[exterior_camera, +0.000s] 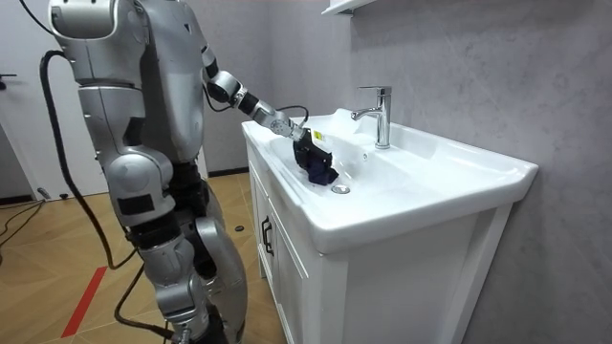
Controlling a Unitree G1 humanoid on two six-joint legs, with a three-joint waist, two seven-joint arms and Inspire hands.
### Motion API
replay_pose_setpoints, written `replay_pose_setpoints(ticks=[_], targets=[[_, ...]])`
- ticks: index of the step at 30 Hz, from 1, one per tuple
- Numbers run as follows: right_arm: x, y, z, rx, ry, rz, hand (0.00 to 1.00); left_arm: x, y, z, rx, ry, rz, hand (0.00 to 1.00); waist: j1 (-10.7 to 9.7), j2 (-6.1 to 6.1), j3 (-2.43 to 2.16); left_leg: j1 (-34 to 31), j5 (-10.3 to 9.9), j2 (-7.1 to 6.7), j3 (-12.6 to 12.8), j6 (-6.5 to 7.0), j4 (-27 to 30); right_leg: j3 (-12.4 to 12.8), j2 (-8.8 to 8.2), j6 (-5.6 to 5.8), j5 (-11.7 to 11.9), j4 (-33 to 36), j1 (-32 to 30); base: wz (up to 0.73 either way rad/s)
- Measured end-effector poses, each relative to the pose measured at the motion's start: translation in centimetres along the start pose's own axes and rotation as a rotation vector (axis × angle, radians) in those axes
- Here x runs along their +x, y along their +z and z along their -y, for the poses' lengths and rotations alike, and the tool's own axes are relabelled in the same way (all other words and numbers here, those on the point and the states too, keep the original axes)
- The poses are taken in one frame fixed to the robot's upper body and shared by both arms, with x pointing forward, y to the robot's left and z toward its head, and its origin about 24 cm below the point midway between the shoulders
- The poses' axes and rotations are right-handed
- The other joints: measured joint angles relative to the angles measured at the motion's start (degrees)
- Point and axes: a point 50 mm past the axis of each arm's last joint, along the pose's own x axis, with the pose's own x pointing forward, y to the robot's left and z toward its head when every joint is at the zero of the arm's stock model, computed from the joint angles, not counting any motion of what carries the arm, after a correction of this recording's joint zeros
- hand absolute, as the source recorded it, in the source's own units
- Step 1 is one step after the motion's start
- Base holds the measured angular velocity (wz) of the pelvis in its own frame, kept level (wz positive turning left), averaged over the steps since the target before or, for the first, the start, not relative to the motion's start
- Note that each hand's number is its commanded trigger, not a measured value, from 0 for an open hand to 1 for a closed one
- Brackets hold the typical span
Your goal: Wipe basin
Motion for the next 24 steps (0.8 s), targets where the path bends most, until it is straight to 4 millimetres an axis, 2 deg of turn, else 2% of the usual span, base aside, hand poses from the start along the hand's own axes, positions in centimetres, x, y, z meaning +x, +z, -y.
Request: replay_pose_setpoints(ticks=[5, 10, 15, 24], targets=[[0.0, -0.4, -0.1, -0.019, 0.001, -0.024, 0.0, 0.1, 1.2, -0.7, -0.043, -0.005, 0.033, 1.0, -0.4, -0.05, 0.04, -0.1, 0.0, -0.41, -0.3, 0.12, -0.5, -0.5, -0.4, 0.3, -0.1, -0.2, 0.2, 0.09], [0.0, -0.5, -0.1, -0.02, 0.002, -0.034, 0.0, 0.3, 3.6, -1.1, -0.118, -0.033, 0.081, 1.0, -1.0, -0.04, 0.15, 1.6, 0.3, -0.86, -0.4, 0.57, -1.5, -1.0, -0.66, 0.84, -0.2, -1.6, 2.3, 0.09], [0.0, -0.2, -0.2, -0.016, 0.006, -0.029, 0.0, 0.4, 6.7, -2.7, -0.131, -0.02, 0.168, 1.0, -1.3, -0.01, 0.25, 1.8, 0.4, -1.34, -0.5, 0.67, -1.9, -1.4, -1.25, 1.43, -0.4, -1.9, 2.7, 0.05], [0.0, 0.7, -0.7, -0.06, 0.008, -0.016, 0.0, 0.0, 9.6, -4.3, -0.169, 0.003, 0.268, 1.0, -1.3, -0.12, 0.33, 1.6, 0.3, -1.36, -0.5, 0.72, -2.4, -1.5, -0.94, 1.8, 0.1, -4.0, 3.5, 0.02]])
